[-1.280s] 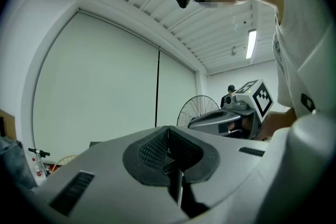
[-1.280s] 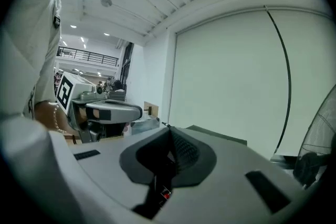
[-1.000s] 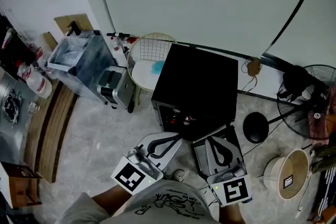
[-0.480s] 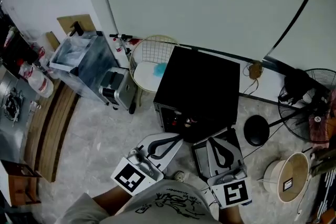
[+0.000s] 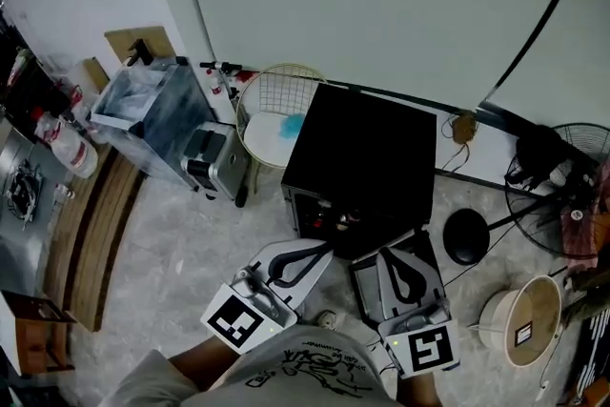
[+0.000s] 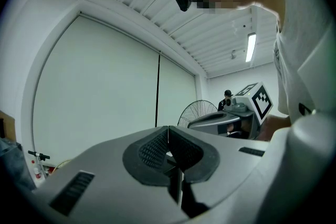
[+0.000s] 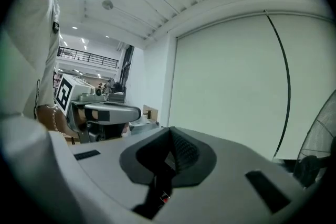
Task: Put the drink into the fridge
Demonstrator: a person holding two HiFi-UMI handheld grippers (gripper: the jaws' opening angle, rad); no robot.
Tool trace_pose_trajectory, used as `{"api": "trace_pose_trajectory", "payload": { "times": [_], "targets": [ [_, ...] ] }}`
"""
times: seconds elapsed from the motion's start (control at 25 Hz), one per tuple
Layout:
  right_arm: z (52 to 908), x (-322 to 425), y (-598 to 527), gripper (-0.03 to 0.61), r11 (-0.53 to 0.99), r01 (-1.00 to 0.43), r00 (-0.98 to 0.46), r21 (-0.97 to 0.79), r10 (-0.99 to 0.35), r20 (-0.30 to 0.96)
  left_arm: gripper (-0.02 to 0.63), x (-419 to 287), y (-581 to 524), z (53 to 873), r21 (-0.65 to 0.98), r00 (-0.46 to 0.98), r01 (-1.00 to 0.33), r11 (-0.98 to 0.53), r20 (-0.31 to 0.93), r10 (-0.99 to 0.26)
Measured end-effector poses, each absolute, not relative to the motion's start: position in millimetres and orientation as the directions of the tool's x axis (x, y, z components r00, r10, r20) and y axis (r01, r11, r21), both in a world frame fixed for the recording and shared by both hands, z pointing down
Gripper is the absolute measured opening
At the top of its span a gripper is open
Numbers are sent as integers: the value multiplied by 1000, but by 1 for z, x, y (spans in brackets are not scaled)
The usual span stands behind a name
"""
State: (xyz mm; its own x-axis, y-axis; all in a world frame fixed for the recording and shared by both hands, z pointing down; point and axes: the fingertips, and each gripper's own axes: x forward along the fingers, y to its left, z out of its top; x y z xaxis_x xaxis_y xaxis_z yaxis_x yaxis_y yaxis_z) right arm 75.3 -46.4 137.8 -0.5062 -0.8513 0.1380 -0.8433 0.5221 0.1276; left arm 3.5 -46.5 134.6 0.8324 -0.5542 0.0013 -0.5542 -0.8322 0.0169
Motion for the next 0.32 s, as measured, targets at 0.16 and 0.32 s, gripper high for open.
{"api": "trace_pose_trajectory", "payload": {
  "times": [0.16,0.32],
  "targets": [
    [137,75,-43,6,520,-844,-504,132,-853,140,21,1,-43,134,19,830,-557,-830,-2,-557],
    [136,75,-43,6,518,-844,-502,138,-854,135,21,-1,-43,134,19,829,-559,-829,-3,-559]
  ]
}}
